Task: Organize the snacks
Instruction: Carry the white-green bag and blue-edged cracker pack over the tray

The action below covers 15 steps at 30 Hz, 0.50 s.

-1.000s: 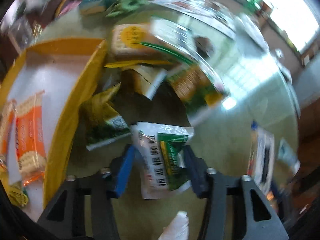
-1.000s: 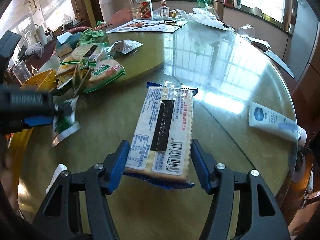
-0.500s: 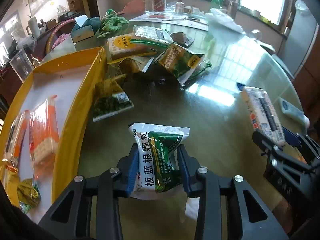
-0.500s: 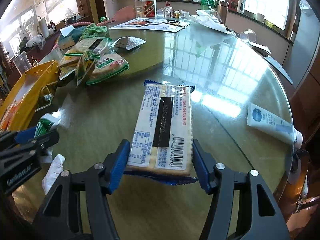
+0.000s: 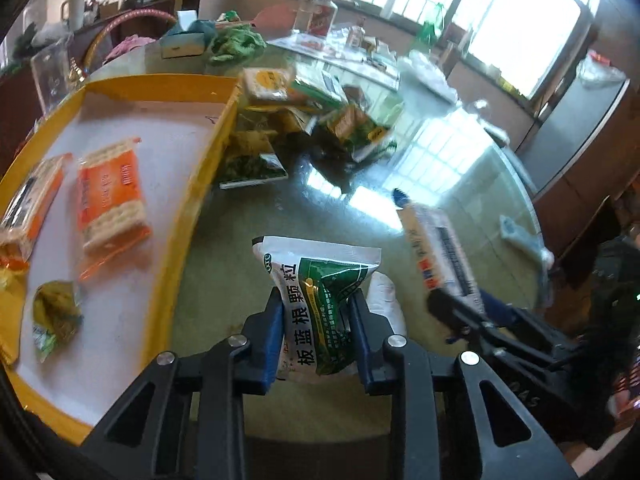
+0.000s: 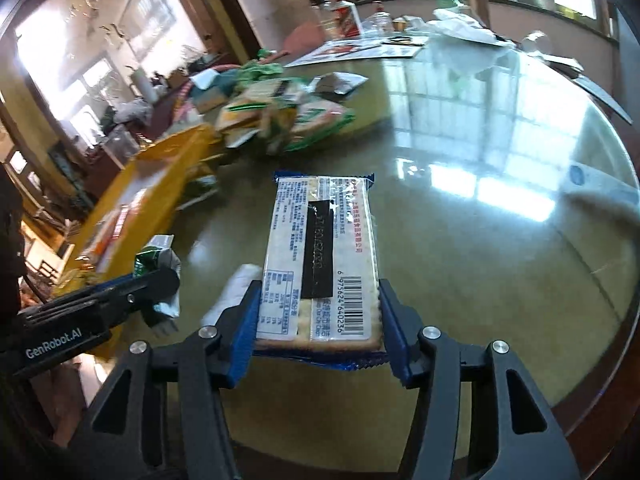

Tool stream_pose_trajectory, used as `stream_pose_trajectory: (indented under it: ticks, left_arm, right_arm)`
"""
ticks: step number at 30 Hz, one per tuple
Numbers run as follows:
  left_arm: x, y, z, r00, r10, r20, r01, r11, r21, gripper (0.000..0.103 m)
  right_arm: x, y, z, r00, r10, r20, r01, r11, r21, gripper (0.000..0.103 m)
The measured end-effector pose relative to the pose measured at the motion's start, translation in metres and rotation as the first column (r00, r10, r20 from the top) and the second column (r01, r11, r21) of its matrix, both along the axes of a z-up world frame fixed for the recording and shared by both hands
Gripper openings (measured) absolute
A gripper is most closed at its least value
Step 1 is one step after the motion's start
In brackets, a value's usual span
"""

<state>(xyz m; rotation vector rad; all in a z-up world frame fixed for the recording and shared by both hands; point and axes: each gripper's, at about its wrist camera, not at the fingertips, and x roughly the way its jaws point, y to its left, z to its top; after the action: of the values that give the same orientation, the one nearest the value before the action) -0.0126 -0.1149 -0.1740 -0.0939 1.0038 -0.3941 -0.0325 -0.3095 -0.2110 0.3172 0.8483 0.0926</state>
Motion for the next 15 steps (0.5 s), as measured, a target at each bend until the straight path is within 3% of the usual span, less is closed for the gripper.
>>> stream_pose_trajectory:
  ticks: [7,15]
  left_arm:
    - [-0.005,0.051,0.042,0.997,0.065,0.034,-0.061,0.993,-0.103,0.028]
    - [0.012,0.126,0.068,0.972,0.225,0.072,-0.217,0.971,-0.105,0.027]
  right_arm:
    - [0.001,0.044,0.029,0.993,0.083,0.078,-0.083,0.997,-0.002,0.056]
    - [0.031,0.091,0.044,0.976,0.197,0.092,-0.199,0.98,0.009,0.056]
